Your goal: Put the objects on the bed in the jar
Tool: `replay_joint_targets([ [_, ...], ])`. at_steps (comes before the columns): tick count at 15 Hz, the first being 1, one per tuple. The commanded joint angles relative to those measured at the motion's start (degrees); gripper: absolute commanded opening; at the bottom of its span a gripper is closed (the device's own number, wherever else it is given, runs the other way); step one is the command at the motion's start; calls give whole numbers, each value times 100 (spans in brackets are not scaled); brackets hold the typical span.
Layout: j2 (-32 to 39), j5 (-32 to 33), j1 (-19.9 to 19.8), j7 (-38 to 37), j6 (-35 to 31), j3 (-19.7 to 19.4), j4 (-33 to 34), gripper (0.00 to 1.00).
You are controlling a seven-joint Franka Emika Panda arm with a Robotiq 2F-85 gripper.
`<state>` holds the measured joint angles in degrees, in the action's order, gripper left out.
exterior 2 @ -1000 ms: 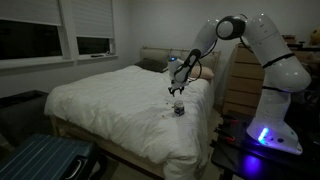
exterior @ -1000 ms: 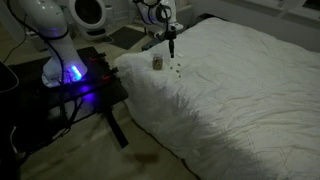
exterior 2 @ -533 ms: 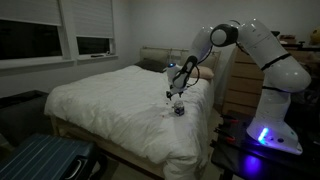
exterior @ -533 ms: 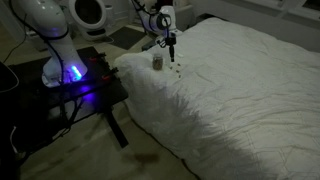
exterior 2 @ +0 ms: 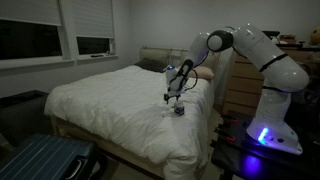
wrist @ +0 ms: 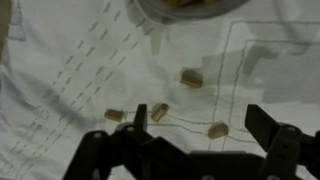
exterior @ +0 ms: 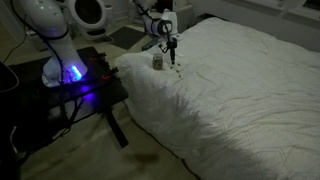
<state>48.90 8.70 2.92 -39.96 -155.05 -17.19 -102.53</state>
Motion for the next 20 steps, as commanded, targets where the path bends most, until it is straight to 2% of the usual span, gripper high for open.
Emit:
replay_joint_targets([
  [1,149,-457,-250,491,115,219,271,100],
  [11,482,-1193,-481,1043,287,371,470,100],
  [12,510,-1227,-475,1057,292,355,479,98],
  [13,540,-1229,-443,1022,281,311,484,77],
  [15,560,-1225,-419,999,260,277,473,69],
  [20,527,-1206,-385,969,230,209,433,28],
])
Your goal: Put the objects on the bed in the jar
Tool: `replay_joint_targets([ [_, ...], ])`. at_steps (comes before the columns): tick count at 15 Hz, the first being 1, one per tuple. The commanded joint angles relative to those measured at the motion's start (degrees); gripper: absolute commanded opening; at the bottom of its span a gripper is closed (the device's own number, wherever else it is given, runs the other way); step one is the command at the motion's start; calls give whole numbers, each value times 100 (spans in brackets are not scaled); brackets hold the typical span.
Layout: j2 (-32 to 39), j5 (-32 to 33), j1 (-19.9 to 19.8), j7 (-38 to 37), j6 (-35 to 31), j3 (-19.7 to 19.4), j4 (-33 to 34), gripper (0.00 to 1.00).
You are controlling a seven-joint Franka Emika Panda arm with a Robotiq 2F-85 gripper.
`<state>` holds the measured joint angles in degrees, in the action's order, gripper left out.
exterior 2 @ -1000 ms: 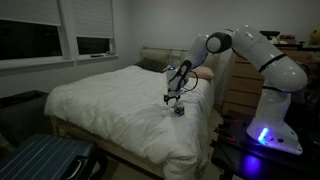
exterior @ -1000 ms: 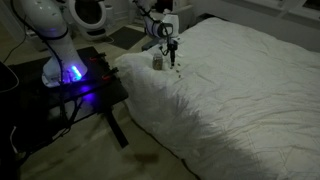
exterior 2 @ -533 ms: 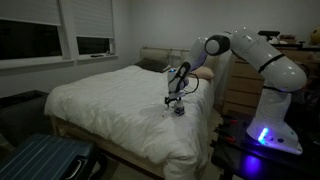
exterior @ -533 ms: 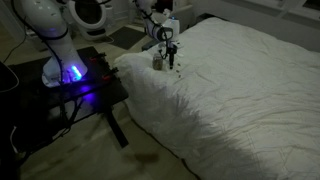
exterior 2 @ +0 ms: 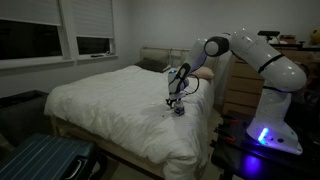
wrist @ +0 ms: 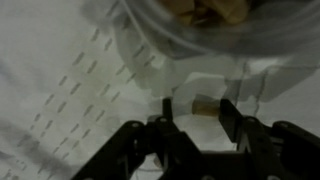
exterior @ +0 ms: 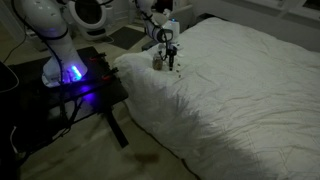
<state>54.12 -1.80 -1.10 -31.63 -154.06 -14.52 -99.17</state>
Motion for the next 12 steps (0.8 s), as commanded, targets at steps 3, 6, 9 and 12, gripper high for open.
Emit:
replay_joint_targets([
  [3,2,-148,30,133,140,-75,110,6],
  [6,-58,-130,73,116,167,-98,85,0],
  [9,-253,-55,195,127,222,-167,-50,1],
  [12,-628,54,374,171,525,-264,-261,1],
])
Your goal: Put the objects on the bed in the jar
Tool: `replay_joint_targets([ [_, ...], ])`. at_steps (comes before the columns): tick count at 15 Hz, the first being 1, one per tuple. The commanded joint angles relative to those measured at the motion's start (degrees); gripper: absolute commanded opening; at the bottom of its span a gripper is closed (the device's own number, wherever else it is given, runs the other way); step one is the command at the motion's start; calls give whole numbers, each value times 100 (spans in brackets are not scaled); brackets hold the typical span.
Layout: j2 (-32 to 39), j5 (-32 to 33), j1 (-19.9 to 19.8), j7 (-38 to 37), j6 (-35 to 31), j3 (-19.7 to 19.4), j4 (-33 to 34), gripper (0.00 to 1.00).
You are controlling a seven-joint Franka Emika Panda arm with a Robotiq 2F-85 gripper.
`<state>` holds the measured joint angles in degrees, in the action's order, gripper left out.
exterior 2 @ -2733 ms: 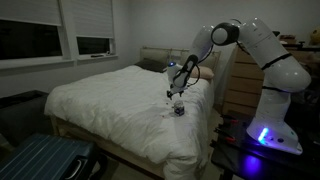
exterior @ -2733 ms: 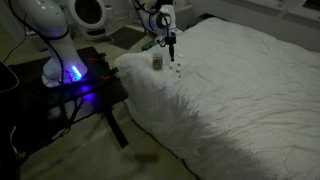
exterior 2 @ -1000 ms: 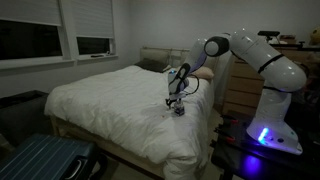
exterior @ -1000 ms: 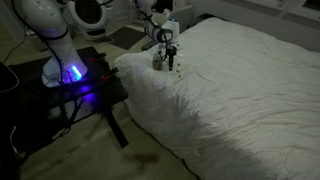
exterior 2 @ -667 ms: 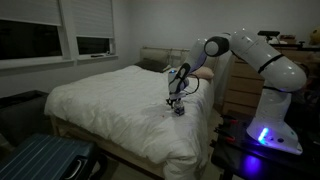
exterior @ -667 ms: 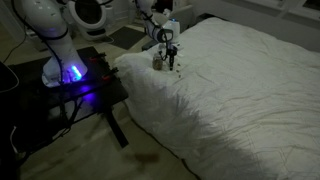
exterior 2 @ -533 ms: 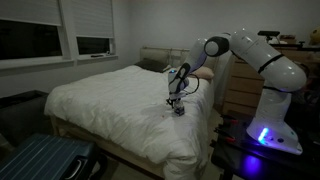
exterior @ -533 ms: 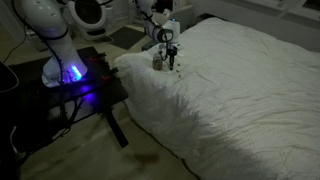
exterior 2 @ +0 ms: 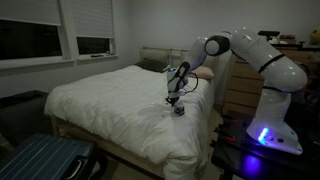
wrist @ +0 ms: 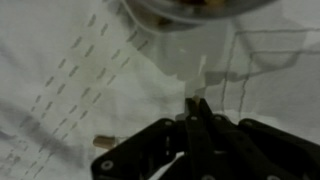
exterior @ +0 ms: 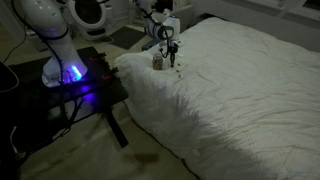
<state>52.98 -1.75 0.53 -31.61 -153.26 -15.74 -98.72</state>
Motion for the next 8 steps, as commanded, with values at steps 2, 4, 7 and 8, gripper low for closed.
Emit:
replay_joint_targets([
  [2,-785,213,444,34,728,-326,-439,1],
  [4,-1122,440,684,-84,918,-511,-636,1],
  [7,-1640,872,993,-246,1122,-741,-970,1],
  [8,-1802,1031,1067,-305,1182,-794,-1082,1],
])
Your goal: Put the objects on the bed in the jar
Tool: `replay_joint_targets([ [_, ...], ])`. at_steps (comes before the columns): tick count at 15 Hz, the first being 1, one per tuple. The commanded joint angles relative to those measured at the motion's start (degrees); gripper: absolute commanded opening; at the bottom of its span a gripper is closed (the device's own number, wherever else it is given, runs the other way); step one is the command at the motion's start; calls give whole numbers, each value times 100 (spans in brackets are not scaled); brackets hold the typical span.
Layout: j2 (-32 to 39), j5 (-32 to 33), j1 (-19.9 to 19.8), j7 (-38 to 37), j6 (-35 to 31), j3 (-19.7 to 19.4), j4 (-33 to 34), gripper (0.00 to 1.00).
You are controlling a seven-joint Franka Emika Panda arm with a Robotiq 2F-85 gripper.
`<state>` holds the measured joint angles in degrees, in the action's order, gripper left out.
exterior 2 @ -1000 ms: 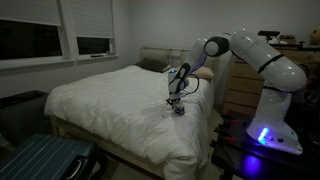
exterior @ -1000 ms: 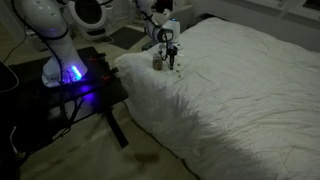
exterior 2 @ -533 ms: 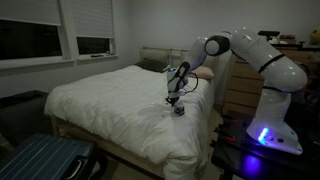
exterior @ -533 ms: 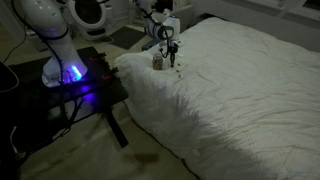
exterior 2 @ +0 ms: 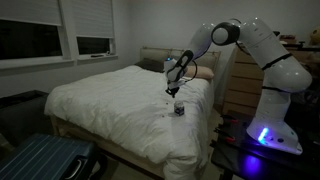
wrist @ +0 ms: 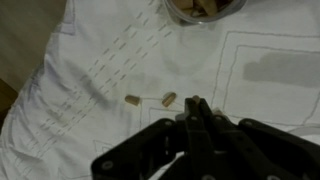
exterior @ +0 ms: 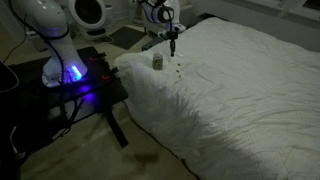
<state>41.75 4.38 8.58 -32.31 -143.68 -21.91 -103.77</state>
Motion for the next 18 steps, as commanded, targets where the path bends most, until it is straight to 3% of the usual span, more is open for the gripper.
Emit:
replay_joint_targets([
  [1,-839,557,285,-270,260,-166,-692,1],
  [6,-1352,794,81,-62,290,187,-1102,1],
  [13,-1220,148,-666,839,177,1012,-1202,1],
  [18,-1157,-144,-945,1279,239,1242,-1180,1],
])
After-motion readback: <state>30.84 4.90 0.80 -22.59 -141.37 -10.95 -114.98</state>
